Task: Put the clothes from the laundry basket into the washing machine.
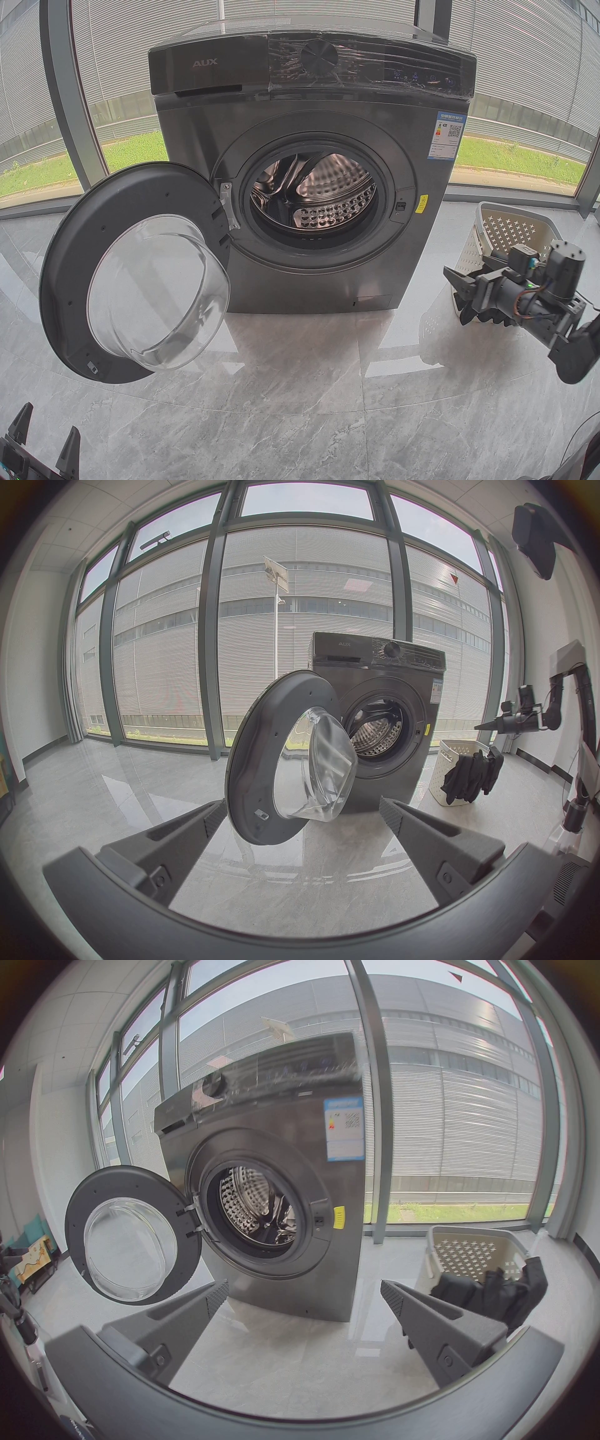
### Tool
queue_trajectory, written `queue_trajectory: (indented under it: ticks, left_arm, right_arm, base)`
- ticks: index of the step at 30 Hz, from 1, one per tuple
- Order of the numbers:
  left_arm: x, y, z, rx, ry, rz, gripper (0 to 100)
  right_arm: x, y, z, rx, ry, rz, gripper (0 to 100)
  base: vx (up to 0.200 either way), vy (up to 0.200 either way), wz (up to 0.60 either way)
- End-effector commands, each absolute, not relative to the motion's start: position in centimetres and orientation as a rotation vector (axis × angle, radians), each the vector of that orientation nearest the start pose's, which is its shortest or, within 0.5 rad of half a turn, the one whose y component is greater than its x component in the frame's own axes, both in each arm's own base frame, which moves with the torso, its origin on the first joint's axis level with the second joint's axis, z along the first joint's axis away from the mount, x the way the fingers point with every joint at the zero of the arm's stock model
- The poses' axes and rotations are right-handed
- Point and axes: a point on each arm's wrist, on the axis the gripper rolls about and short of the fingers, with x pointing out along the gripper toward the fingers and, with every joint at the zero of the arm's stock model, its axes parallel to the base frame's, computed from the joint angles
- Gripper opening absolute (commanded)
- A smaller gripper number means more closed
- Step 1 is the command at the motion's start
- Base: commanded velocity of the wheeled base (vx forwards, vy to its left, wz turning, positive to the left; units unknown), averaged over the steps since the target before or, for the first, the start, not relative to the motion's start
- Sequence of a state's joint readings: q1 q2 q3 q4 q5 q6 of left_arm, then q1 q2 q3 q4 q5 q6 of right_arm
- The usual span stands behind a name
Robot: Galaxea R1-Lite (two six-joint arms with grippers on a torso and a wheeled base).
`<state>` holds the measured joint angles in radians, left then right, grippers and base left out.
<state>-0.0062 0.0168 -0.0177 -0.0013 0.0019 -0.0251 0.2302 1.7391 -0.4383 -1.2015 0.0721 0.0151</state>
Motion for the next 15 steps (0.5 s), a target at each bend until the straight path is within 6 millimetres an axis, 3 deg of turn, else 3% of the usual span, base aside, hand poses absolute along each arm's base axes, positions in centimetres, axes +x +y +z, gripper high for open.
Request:
queue_trajectory:
  ticks: [1, 5, 9, 15]
  left_arm:
    - [-2.3, 0.0, 7.6, -0.023, -0.001, -0.006, 100]
    - [-2.3, 0.0, 7.6, -0.023, -0.001, -0.003, 100]
    - [-2.3, 0.0, 7.6, -0.021, -0.002, 0.000, 100]
    - [-2.3, 0.0, 7.6, -0.020, -0.002, 0.000, 100]
  right_arm:
    - [20.6, 3.6, 15.9, 0.006, 0.010, 0.250, 100]
    - [18.2, 3.3, 16.4, 0.007, -0.024, 0.252, 100]
    - [14.2, 2.6, 16.7, 0.008, -0.090, 0.247, 100]
    - [10.9, 2.0, 16.7, 0.002, -0.156, 0.240, 100]
  base:
    - [0.000, 0.000, 0.00]
    - [0.000, 0.000, 0.00]
    - [0.000, 0.000, 0.00]
    - [0.000, 0.000, 0.00]
